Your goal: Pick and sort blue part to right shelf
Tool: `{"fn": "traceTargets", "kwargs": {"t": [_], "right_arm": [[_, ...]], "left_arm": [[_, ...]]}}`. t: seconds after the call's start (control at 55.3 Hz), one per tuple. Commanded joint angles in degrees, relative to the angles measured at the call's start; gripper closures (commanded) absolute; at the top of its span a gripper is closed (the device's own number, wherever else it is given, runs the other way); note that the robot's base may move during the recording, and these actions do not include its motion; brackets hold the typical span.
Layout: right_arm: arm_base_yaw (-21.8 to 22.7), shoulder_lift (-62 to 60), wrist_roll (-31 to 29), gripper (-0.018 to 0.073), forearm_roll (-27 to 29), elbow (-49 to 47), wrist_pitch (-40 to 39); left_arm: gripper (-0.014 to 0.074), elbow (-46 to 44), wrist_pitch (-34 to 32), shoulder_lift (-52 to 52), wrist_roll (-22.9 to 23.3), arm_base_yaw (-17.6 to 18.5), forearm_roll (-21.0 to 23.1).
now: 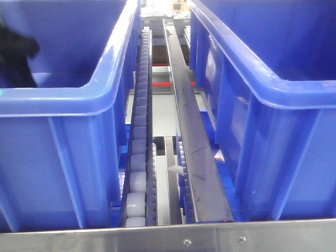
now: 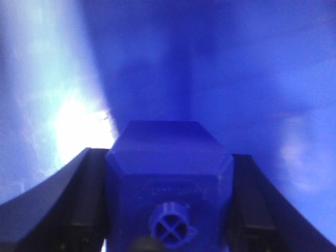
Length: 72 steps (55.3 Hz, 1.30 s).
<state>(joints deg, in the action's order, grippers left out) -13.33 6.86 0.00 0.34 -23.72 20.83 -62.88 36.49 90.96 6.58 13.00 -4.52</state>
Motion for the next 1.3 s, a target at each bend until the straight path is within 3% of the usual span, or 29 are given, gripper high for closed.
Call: {"fn": "traceTargets", "kwargs": {"t": [0.0, 0.126, 0.361, 0.542, 0.741, 0.94, 1.12, 1.283], "right_arm": [[0.07, 1.03, -0.39, 0.041, -0.34, -1.75, -5.68], [0.07, 1.03, -0.39, 0.041, -0.34, -1.75, -5.68], [0.07, 1.03, -0.39, 0.041, -0.34, -1.75, -5.68], [0.07, 1.03, -0.39, 0.041, -0.34, -1.75, -5.63], [0.07, 1.03, -0.39, 0.041, -0.34, -1.75, -5.36], [0.07, 1.03, -0.39, 0.041, -0.34, -1.75, -2.62], [0.07, 1.03, -0.39, 0.041, -0.34, -1.75, -0.27], [0.07, 1.52, -0.39, 0.041, -0.34, -2.34, 0.38]], "left_arm": [[0.0312, -1.94, -2.53, -0.17, 0.19, -0.55, 0.25], [0.0277, -1.98, -1.61, 1.28, 0.19, -0.55, 0.46], [0.005, -2.94, -0.24, 1.28, 0.19, -0.55, 1.36], [0.0041, -5.77, 3.73, -0.73, 0.19, -0.55, 1.36], [0.0041, -4.19, 5.02, -11.39, 0.09, -0.55, 1.36], [0.0083, 5.24, 0.19, -27.9, 0.09, -0.55, 0.79], [0.0209, 12.8, -5.33, -43.65, 0.09, -0.55, -0.55], [0.0336, 17.2, -5.99, -54.82, 0.09, -0.55, -3.02]]}}
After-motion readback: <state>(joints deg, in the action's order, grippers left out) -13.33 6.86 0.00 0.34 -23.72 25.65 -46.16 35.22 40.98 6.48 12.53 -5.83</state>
